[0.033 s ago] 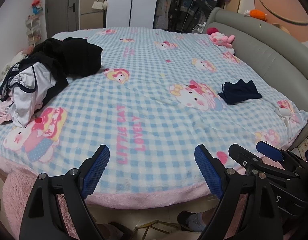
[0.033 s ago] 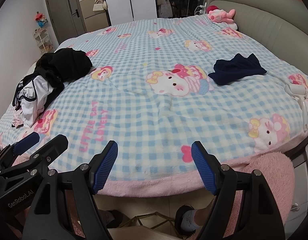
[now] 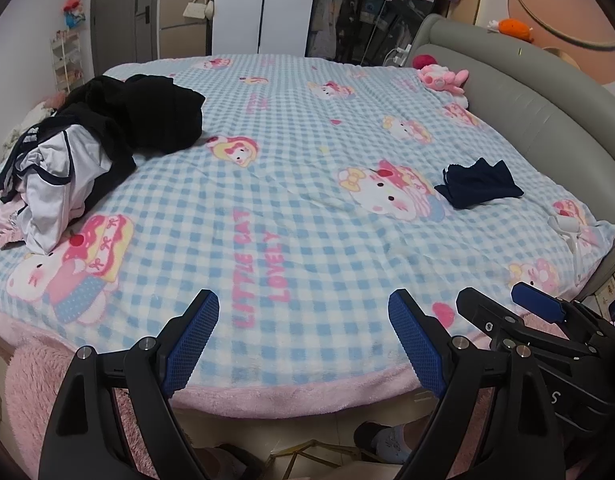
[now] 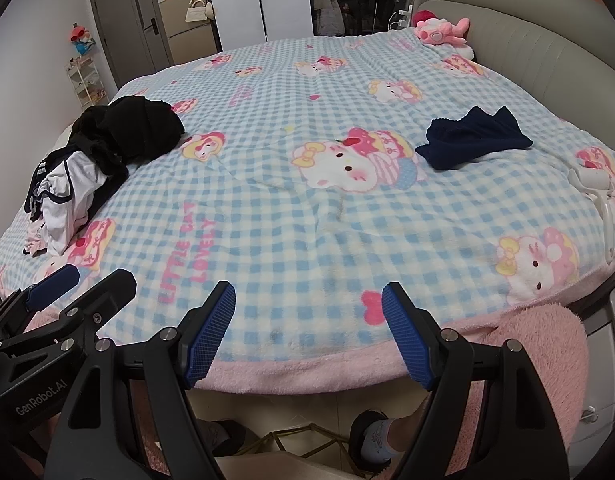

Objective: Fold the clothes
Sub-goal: 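Move both grippers toward the clothes pile on the bed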

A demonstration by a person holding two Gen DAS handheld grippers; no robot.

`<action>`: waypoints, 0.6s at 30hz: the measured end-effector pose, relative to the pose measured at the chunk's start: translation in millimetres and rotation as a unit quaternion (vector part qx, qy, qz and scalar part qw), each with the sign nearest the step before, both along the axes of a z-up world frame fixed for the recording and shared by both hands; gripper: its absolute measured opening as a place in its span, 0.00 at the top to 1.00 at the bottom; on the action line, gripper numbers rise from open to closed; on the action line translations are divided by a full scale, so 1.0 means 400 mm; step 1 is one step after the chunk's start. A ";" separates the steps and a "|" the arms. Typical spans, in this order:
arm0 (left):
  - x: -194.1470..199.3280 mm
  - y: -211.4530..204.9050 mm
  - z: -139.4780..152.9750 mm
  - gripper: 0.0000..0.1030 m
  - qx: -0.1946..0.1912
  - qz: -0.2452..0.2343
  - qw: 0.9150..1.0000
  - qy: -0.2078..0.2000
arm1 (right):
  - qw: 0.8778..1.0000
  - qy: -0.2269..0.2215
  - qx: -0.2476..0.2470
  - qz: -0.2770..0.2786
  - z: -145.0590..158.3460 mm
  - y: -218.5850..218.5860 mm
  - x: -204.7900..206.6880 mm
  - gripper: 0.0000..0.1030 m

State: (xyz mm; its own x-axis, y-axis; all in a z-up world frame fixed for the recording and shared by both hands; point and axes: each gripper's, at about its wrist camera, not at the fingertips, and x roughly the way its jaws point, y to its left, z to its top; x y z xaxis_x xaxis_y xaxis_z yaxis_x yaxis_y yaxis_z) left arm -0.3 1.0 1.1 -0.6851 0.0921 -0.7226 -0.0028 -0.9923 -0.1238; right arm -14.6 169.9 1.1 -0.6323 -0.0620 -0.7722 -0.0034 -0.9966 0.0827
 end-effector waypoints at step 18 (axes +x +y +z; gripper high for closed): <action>-0.068 -0.065 -0.008 0.14 -0.009 -0.002 1.000 -0.011 | 0.999 -0.015 0.012 0.035 -0.023 -0.055 -0.061 0.25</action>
State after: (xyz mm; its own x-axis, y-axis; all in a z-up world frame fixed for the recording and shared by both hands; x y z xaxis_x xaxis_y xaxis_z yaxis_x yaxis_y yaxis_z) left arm -27.5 -25.2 -2.3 -0.6689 0.0817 -0.7389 -0.0049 -0.9944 -0.1056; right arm -39.2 148.0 -8.1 -0.6041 -0.0876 -0.7921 0.0649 -0.9960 0.0607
